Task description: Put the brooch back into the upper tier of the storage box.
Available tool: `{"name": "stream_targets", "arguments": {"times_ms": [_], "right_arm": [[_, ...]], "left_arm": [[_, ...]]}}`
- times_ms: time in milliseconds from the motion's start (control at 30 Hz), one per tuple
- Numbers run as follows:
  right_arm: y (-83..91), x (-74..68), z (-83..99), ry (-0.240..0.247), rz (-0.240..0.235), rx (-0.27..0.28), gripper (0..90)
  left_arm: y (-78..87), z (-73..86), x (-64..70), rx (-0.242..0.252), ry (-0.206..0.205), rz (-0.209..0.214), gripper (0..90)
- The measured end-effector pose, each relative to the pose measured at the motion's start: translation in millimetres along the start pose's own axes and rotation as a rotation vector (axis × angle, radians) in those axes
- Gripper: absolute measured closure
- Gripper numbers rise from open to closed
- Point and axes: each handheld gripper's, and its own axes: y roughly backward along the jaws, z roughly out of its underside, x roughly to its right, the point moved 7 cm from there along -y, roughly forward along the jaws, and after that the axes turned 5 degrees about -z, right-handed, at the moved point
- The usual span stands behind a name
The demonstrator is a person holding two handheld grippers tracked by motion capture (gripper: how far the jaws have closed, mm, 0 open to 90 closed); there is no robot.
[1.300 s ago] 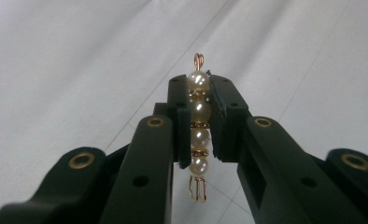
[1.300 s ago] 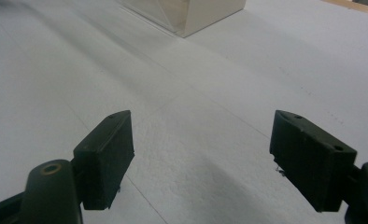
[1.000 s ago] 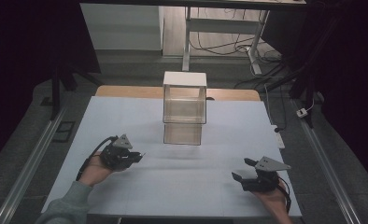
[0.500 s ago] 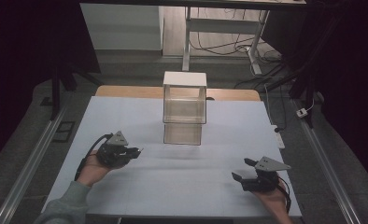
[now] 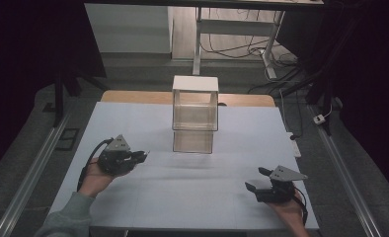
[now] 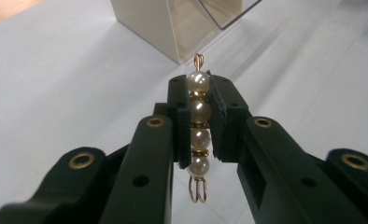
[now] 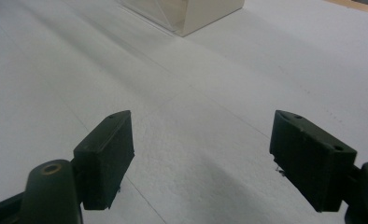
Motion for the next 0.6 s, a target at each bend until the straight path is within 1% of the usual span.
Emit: {"name": "stream_targets", "arguments": {"times_ms": [133,167,233,267,333,400,600], "right_arm": [[0.4,0.6,-0.4,-0.005,0.0,0.006,21.2],[1.2,0.4,-1.3,-0.01,0.0,0.02,21.2],[2.5,0.9,-1.1,-0.008,0.006,0.012,21.2],[2.7,0.7,-1.7,-0.012,0.004,0.023,21.3],[3.8,0.6,-1.9,-0.013,0.002,0.025,21.3],[3.7,0.2,-2.4,-0.011,-0.002,0.03,21.3],[4.7,0.6,-3.1,-0.013,-0.001,0.032,21.3]], "left_arm": [[2.1,-3.6,1.0,0.024,0.012,-0.009,78.7],[3.2,-4.7,1.3,0.03,0.013,-0.006,78.7],[5.3,-7.6,2.4,0.047,0.023,-0.003,78.7],[6.3,-9.3,3.0,0.053,0.023,-0.002,78.7],[7.8,-13.6,3.7,0.065,0.023,-0.006,78.7],[9.1,-17.5,3.8,0.066,0.015,-0.012,78.7],[13.1,-28.6,2.6,0.09,0.024,-0.02,78.7]]}}
